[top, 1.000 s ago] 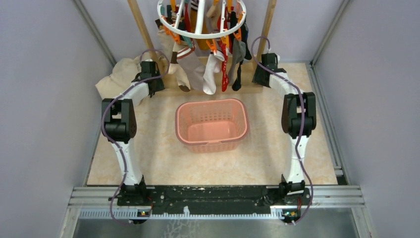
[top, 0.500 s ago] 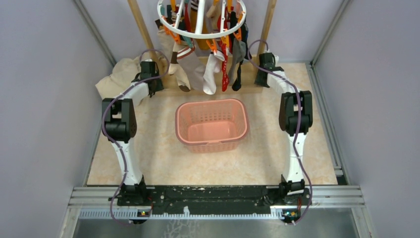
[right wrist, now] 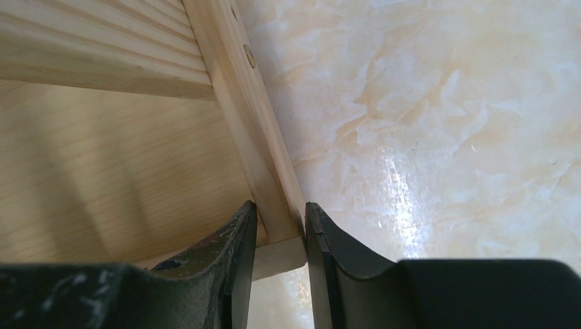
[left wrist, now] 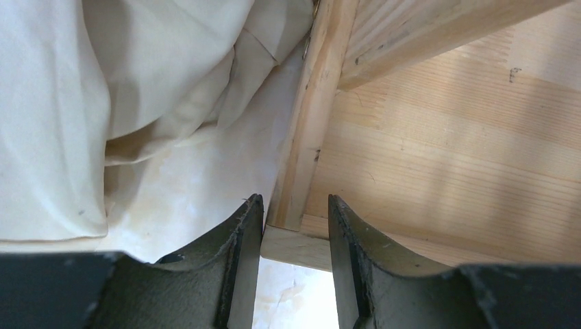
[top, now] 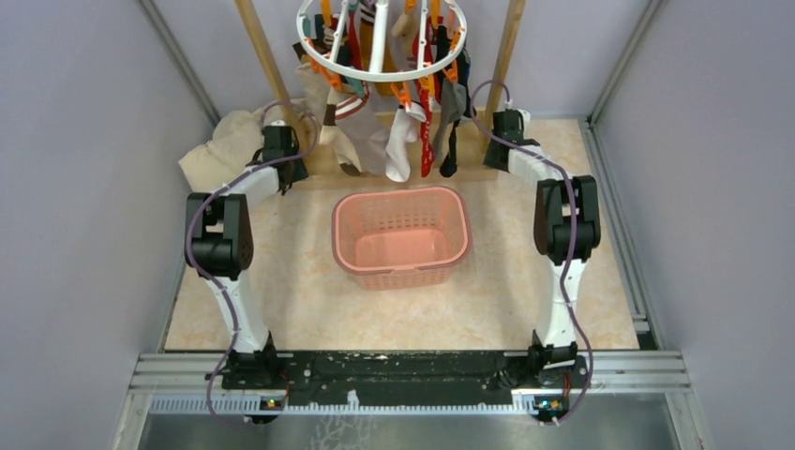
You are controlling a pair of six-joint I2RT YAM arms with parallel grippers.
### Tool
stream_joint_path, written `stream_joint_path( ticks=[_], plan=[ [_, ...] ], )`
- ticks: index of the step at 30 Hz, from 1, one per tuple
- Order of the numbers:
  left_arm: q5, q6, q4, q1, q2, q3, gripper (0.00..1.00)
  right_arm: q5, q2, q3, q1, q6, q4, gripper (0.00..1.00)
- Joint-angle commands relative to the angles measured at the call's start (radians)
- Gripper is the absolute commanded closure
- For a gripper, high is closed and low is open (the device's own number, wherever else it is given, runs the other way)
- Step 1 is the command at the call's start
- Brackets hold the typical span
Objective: Remove the socks clipped to the hanger
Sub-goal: Move the clothesline to the center of the board.
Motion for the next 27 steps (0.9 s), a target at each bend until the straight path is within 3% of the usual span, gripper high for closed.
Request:
stream_joint_path(
  ticks=[1, 14, 27],
  plan=[
    [0.031, -0.009, -0.138, -0.022, -0.029, -0.089, 0.55, -0.046, -0.052, -0.096, 0.032, -0.021, -0.139, 0.69],
    [0.021, -0.037, -0.128, -0.067, -0.189, -0.26, 0.56, -0.054, -0.269, -0.37, 0.046, 0.002, -0.076, 0.69],
    [-0.023, -0.105, -0.137, -0.187, -0.349, -0.428, 0.55, -0.036, -0.488, -0.611, 0.072, 0.027, -0.037, 0.69]
  ],
)
